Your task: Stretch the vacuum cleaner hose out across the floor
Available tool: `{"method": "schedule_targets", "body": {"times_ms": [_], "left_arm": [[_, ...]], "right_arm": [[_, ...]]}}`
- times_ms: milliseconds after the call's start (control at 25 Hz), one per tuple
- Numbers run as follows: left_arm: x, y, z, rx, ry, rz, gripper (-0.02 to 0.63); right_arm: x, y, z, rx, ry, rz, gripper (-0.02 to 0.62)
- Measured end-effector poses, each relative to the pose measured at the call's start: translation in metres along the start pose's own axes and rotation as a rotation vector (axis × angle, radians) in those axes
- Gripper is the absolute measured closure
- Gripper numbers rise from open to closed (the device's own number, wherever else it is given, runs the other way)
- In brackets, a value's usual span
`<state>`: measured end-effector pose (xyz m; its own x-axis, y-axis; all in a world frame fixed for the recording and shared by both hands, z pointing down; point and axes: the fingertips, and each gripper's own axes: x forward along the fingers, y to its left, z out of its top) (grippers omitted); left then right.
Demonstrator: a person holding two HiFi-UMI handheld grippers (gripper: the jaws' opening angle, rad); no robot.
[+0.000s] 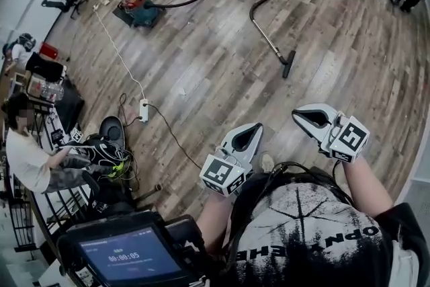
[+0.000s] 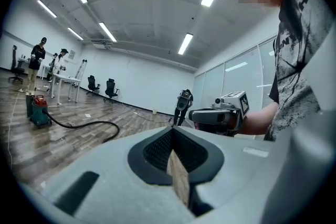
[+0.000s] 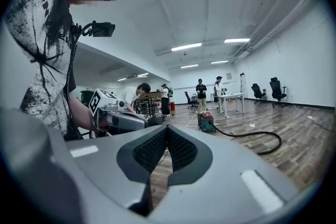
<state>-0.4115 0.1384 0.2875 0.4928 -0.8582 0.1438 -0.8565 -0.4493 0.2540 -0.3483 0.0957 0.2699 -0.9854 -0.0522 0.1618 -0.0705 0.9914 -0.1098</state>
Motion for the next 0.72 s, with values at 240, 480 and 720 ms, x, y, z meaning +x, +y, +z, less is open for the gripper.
{"method": "schedule_targets", "body": {"times_ms": [240,480,720], "left_arm": [[0.013,0.065,0.003,-0.011,0.015,-0.032,0.606],[0.029,0.081,0.009,-0.043,0.024,-0.013,0.606],[0.070,0.141,0.010,-0.052,0.063,0.008,0.606]], "right_arm": [[0.055,-0.034,-0.002,-0.007,0.032,-0.012,0.591],[0.057,-0.062,0.007,0.008,0.033,-0.015,0.591],[0.102,-0.125,-0.002,0.058,0.009,0.026,0.591]]}}
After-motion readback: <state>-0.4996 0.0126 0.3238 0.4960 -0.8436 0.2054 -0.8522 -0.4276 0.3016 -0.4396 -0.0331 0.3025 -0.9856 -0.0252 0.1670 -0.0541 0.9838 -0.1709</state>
